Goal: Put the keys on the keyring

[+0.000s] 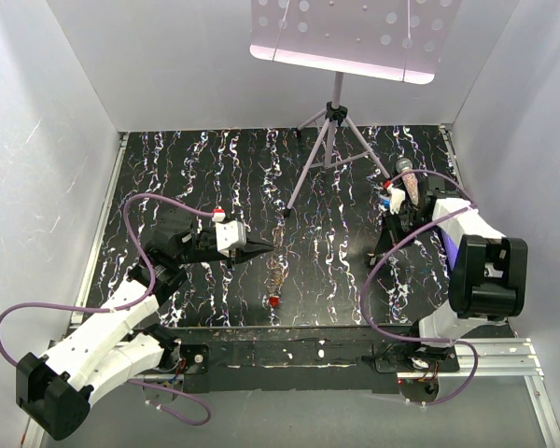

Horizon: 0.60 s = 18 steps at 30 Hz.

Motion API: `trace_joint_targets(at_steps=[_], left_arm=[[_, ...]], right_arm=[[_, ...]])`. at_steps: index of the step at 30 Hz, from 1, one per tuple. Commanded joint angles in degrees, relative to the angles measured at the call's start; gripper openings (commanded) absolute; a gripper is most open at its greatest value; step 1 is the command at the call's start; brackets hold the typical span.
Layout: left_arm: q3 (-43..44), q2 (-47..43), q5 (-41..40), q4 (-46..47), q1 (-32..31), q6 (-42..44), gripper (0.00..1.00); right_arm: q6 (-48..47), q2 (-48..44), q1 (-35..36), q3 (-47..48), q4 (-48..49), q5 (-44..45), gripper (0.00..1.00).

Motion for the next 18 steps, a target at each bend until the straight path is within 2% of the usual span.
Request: trace_joint_targets(at_steps=[1, 11, 18], left_arm=[[1.01, -1.35, 0.42, 0.99, 0.21, 0.32, 0.00], [0.39, -3.29, -0.01, 2.14, 0.21, -0.82, 0.00], [-0.31, -3.20, -0.98, 3.19, 0.21, -1.61, 0.00]], right_arm=[[-3.73, -6.72, -0.03, -0.85, 1.14, -7.87, 0.01], [-15.50, -15.25, 0.06, 11.09, -13.00, -12.27, 0.01], [-25.88, -11.75, 0.06, 26.02, -30.91, -13.68, 0.01]])
